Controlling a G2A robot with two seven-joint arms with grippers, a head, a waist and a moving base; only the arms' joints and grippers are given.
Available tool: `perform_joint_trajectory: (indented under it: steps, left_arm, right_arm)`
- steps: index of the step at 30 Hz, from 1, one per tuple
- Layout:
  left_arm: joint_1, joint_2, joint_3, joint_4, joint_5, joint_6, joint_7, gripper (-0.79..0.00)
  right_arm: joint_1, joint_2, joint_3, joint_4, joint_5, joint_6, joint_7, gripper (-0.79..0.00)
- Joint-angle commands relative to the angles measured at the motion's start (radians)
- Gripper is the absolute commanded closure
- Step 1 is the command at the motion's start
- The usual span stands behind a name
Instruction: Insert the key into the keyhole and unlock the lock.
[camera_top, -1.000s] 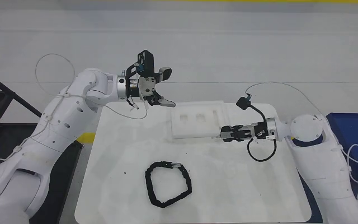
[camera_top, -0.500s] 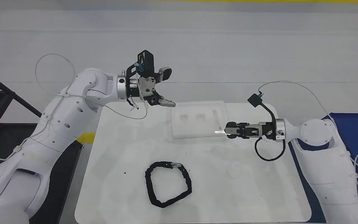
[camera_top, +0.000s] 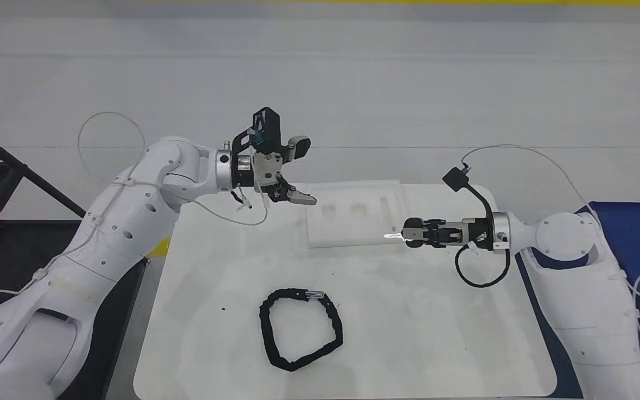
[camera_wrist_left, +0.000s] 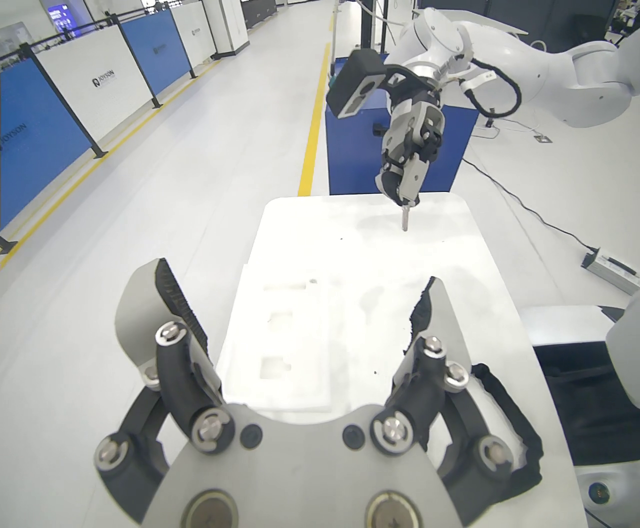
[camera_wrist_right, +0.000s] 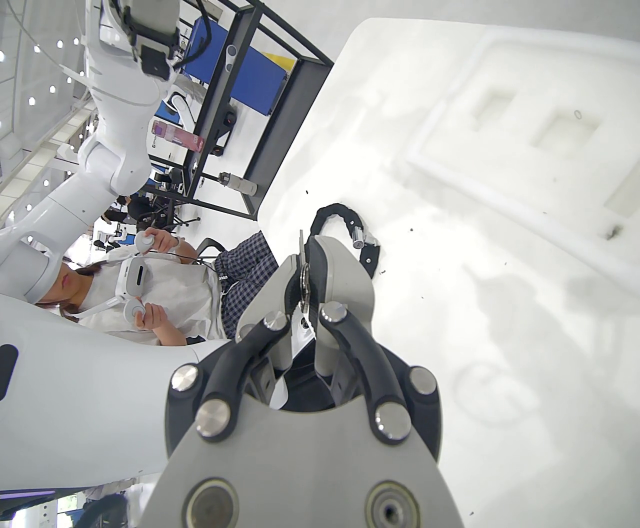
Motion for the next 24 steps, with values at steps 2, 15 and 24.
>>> perform_joint_trajectory:
  steps: [2,15,24]
  left_arm:
    - [0.022,0.002,0.010,0.006,0.024,0.001,0.006,-0.785]
    - [0.086,-0.001,0.126,0.094,0.154,0.001,0.104,-0.785]
    - [0.077,-0.002,0.267,0.147,0.263,0.001,0.272,-0.785]
  right_arm:
    - [0.000,0.000,0.000,0.000,0.000,0.000,0.000,0.000]
    - [0.000,0.000,0.000,0.000,0.000,0.000,0.000,0.000]
    - [0.000,0.000,0.000,0.000,0.000,0.000,0.000,0.000]
